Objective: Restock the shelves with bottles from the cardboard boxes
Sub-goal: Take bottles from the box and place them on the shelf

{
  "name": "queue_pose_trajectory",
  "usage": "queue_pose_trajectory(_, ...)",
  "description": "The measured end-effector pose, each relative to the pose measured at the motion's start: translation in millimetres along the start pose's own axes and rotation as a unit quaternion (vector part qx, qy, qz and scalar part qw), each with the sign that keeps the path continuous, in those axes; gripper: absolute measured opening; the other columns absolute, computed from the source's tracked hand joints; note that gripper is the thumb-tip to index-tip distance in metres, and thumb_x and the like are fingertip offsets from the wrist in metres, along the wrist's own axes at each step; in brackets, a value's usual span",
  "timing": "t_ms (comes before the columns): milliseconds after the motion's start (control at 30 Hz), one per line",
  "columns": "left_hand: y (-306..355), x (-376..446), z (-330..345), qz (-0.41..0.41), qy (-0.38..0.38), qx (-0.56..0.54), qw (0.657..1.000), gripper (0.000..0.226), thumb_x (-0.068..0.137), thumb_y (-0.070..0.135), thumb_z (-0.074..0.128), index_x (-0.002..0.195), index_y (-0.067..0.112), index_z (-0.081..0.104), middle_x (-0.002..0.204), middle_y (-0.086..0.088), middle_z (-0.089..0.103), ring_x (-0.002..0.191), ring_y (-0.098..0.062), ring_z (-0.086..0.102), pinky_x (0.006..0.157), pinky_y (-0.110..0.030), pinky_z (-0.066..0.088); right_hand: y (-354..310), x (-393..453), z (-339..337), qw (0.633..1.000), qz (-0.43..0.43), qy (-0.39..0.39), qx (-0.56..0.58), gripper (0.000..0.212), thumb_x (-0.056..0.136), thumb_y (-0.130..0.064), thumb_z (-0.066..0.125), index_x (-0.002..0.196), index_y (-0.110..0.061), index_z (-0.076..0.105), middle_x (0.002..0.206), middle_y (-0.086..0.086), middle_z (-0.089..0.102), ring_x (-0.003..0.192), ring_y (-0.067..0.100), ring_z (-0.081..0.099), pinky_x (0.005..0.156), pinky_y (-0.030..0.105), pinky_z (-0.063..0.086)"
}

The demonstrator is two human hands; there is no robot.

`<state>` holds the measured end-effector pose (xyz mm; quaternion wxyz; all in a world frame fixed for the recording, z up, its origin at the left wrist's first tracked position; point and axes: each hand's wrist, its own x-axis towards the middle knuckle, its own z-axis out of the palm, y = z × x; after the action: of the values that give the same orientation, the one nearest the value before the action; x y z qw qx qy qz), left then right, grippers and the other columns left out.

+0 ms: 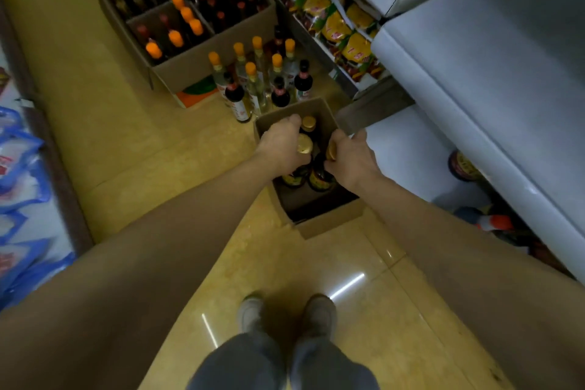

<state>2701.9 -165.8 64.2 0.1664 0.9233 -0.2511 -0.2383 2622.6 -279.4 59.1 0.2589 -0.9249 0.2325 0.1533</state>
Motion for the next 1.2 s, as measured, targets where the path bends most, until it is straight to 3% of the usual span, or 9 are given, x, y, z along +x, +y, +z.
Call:
queue_pose_trajectory(267, 66.4, -76.1, -125.2, 0.021, 0.018, -0.018, 0.999, 0.048, 0.082, 0.030, 0.071, 0.109, 0.010, 0.037, 0.095, -0.005, 0.044, 0.095, -0.028, 0.055, 0.054, -0.029, 0.034, -61.1, -80.8, -116.8, 0.999, -0.003, 0.050, 0.001, 0.039, 0.091, -0.023, 0.061, 0.124, -0.010, 0.046, 0.129, 0.018, 0.035, 0.107, 0.040, 0.050, 0.083, 0.037, 0.041)
queue_pose_trajectory(333, 86.2, -96.9, -161.3, 0.038, 0.029, -0.023, 0.999, 0.060, 0.080, 0.034, 0.072, 0.121, 0.008, 0.036, 0.095, -0.004, 0.044, 0.090, -0.026, 0.055, 0.048, -0.028, 0.034, -79.1, -103.9, -151.5, 0.996, -0.025, 0.087, 0.004, 0.040, 0.087, -0.026, 0.064, 0.121, -0.010, 0.049, 0.124, 0.016, 0.040, 0.110, 0.037, 0.049, 0.082, 0.034, 0.039)
queue_pose_trajectory(467, 129.4, -154.4, -236.5, 0.072, 0.060, -0.047, 0.994, 0.065, 0.079, 0.034, 0.074, 0.127, 0.009, 0.037, 0.101, -0.003, 0.045, 0.090, -0.020, 0.049, 0.060, -0.026, 0.037, -119.5, -163.3, -225.3, 0.988, -0.034, 0.150, -0.003, 0.034, 0.082, -0.032, 0.067, 0.105, -0.012, 0.051, 0.102, 0.013, 0.049, 0.102, 0.033, 0.053, 0.072, 0.034, 0.039)
queue_pose_trajectory(567, 165.9, -196.7, -295.2, 0.100, 0.093, -0.036, 0.990, 0.070, 0.077, 0.036, 0.075, 0.130, 0.006, 0.040, 0.121, -0.009, 0.051, 0.110, -0.026, 0.052, 0.075, -0.030, 0.043, -145.0, -211.3, -281.2, 0.980, -0.056, 0.191, -0.006, 0.036, 0.080, -0.034, 0.068, 0.095, -0.017, 0.039, 0.106, 0.015, 0.054, 0.102, 0.036, 0.053, 0.069, 0.034, 0.036)
queue_pose_trajectory(700, 215.7, -257.5, -370.3, 0.131, 0.148, -0.023, 0.980, 0.057, 0.077, 0.034, 0.074, 0.118, 0.006, 0.046, 0.103, -0.006, 0.048, 0.093, -0.021, 0.048, 0.067, -0.028, 0.036, -174.7, -284.8, -354.3, 0.965, -0.073, 0.253, -0.012, 0.035, 0.082, -0.030, 0.068, 0.096, -0.017, 0.038, 0.106, 0.016, 0.057, 0.100, 0.034, 0.053, 0.069, 0.032, 0.034)
queue_pose_trajectory(833, 266.7, -317.0, -434.3, 0.186, 0.181, -0.026, 0.965, 0.056, 0.076, 0.035, 0.074, 0.117, 0.006, 0.049, 0.107, -0.006, 0.053, 0.099, -0.025, 0.053, 0.070, -0.031, 0.041, -197.9, -364.6, -424.9, 0.950, -0.069, 0.302, -0.048, 0.033, 0.085, -0.031, 0.065, 0.106, -0.012, 0.047, 0.099, 0.010, 0.054, 0.092, 0.026, 0.049, 0.071, 0.032, 0.036)
queue_pose_trajectory(900, 295.9, -348.7, -465.7, 0.216, 0.191, -0.027, 0.957, 0.049, 0.079, 0.032, 0.071, 0.112, 0.005, 0.048, 0.099, -0.005, 0.049, 0.089, -0.021, 0.049, 0.062, -0.027, 0.037, -203.3, -402.0, -458.3, 0.940, -0.070, 0.331, -0.049, 0.031, 0.085, -0.030, 0.065, 0.102, -0.012, 0.047, 0.096, 0.008, 0.051, 0.093, 0.027, 0.049, 0.070, 0.032, 0.036)
queue_pose_trajectory(1067, 370.4, -412.7, -531.3, 0.287, 0.240, -0.066, 0.925, 0.035, 0.075, 0.031, 0.072, 0.066, 0.012, 0.043, 0.064, -0.002, 0.049, 0.057, -0.012, 0.047, 0.048, -0.023, 0.035, -206.1, -486.2, -533.5, 0.905, -0.061, 0.419, -0.033, 0.029, 0.082, -0.029, 0.066, 0.098, -0.009, 0.054, 0.094, 0.007, 0.054, 0.087, 0.024, 0.048, 0.068, 0.032, 0.038)
queue_pose_trajectory(1200, 429.6, -448.6, -555.1, 0.341, 0.256, -0.101, 0.899, 0.033, 0.077, 0.032, 0.072, 0.069, 0.009, 0.050, 0.073, -0.004, 0.054, 0.065, -0.014, 0.050, 0.049, -0.023, 0.035, -193.0, -544.8, -582.1, 0.877, -0.047, 0.478, -0.019, 0.026, 0.081, -0.030, 0.066, 0.087, -0.009, 0.051, 0.083, 0.006, 0.051, 0.080, 0.024, 0.048, 0.063, 0.032, 0.035)
